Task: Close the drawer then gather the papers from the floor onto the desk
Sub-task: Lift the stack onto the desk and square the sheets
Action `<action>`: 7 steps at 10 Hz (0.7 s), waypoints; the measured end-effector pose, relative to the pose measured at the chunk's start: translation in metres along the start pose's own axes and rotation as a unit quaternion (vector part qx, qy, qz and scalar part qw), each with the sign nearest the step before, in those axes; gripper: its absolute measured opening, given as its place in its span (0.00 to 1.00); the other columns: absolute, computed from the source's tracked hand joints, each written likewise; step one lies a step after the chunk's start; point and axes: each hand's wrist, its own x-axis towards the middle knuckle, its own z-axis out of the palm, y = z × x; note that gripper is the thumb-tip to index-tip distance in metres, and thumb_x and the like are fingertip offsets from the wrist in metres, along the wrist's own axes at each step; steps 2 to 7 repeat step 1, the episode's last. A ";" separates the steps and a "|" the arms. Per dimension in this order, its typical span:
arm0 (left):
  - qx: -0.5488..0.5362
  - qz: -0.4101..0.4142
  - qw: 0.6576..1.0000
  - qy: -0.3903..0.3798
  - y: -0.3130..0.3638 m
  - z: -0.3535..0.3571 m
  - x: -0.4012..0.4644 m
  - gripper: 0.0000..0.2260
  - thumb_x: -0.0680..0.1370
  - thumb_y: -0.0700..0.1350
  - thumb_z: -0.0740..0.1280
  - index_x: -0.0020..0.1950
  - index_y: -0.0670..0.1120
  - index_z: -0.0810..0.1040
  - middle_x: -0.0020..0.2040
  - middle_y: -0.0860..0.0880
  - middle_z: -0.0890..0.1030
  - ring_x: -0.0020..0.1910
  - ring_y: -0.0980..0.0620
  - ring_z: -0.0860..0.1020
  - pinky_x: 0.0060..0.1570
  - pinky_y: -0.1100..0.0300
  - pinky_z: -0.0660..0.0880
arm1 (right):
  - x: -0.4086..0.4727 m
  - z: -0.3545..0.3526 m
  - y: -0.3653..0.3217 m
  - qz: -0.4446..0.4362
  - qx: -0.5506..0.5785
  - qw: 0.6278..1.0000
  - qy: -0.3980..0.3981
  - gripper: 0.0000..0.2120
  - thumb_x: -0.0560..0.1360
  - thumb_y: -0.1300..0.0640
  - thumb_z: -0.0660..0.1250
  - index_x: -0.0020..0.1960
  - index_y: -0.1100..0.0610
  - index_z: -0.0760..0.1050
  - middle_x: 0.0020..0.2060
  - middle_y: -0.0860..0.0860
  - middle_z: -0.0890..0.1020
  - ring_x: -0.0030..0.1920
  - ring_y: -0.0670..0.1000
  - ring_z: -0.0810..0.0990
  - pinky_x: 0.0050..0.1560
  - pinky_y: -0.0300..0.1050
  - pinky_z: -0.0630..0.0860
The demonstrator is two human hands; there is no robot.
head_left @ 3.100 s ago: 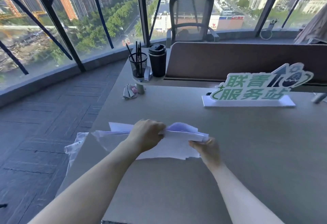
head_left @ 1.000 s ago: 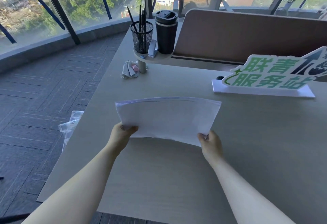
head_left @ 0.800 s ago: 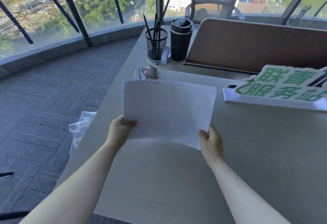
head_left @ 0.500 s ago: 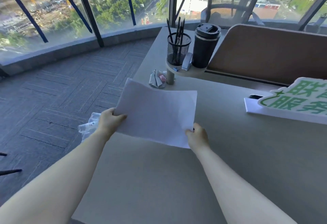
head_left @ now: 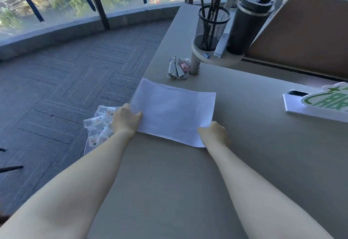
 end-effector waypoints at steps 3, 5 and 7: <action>0.028 -0.011 0.999 0.018 -0.002 0.000 -0.003 0.22 0.73 0.55 0.67 0.59 0.40 0.73 0.58 0.38 0.77 0.58 0.37 0.75 0.51 0.47 0.72 | -0.004 -0.004 0.000 0.002 -0.035 0.999 0.022 0.19 0.74 0.48 0.62 0.59 0.59 0.72 0.55 0.57 0.81 0.55 0.60 0.80 0.45 0.46 0.67; 0.028 -0.011 0.999 0.018 -0.002 0.000 -0.003 0.22 0.73 0.55 0.67 0.59 0.40 0.73 0.58 0.38 0.77 0.58 0.37 0.75 0.51 0.47 0.72 | -0.004 -0.004 0.000 0.002 -0.035 0.999 0.022 0.19 0.74 0.48 0.62 0.59 0.59 0.72 0.55 0.57 0.81 0.55 0.60 0.80 0.45 0.46 0.67; 0.028 -0.011 0.999 0.018 -0.002 0.000 -0.003 0.22 0.73 0.55 0.67 0.59 0.40 0.73 0.58 0.38 0.77 0.58 0.37 0.75 0.51 0.47 0.72 | -0.004 -0.004 0.000 0.002 -0.035 0.999 0.022 0.19 0.74 0.48 0.62 0.59 0.59 0.72 0.55 0.57 0.81 0.55 0.60 0.80 0.45 0.46 0.67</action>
